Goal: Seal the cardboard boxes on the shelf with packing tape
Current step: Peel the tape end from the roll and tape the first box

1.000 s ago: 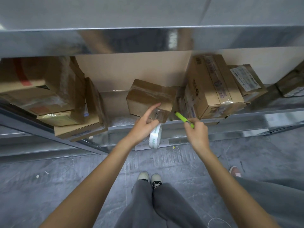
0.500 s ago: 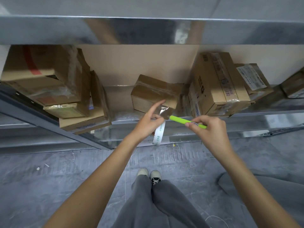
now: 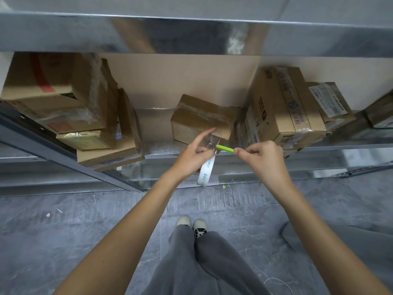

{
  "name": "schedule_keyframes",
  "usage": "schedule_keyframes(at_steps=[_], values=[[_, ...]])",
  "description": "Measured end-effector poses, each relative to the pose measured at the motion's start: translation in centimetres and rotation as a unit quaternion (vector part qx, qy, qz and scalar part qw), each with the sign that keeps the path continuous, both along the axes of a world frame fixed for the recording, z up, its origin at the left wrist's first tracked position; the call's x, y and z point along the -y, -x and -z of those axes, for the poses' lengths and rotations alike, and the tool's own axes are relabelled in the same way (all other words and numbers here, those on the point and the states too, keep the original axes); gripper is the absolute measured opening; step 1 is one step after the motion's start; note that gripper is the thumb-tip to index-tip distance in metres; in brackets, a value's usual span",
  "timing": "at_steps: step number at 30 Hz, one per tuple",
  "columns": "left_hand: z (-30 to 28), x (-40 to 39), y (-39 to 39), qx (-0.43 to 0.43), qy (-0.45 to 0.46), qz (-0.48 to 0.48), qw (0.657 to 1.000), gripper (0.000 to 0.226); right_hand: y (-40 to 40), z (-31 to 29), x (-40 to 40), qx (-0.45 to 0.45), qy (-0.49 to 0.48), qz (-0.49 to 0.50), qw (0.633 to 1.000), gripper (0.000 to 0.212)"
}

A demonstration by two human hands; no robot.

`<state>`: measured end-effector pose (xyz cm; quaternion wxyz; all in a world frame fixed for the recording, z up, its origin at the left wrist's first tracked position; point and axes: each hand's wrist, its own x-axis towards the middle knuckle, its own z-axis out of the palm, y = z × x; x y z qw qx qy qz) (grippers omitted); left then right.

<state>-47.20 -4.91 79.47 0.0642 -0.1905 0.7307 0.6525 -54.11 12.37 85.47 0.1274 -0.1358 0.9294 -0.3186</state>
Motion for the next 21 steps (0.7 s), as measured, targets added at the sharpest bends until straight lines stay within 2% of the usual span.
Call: schedule_keyframes(at_steps=[2,7,13,16,18,21], values=[[0.0,0.1,0.0,0.001,0.002,0.004,1.000,0.061,-0.1,0.3,0.1,-0.004,-0.028,-0.013,1.000,0.037],[-0.2,0.4,0.1,0.011,0.011,0.016,1.000,0.063,-0.8,1.6,-2.6,0.015,-0.001,0.032,0.999,0.042],[-0.4,0.7,0.4,0.016,0.021,0.034,0.999,0.064,-0.3,6.8,-1.8,0.026,-0.055,0.063,0.996,0.024],[-0.6,1.0,0.0,0.022,0.050,0.063,0.996,0.070,0.4,8.8,1.6,-0.010,-0.047,0.023,0.999,0.030],[-0.7,1.0,-0.2,0.030,0.073,0.074,0.994,0.075,1.4,9.9,3.7,-0.030,-0.076,0.001,0.997,0.037],[-0.8,1.0,0.0,0.034,0.063,0.072,0.995,0.076,3.2,10.8,5.3,-0.011,-0.123,0.002,0.992,0.041]])
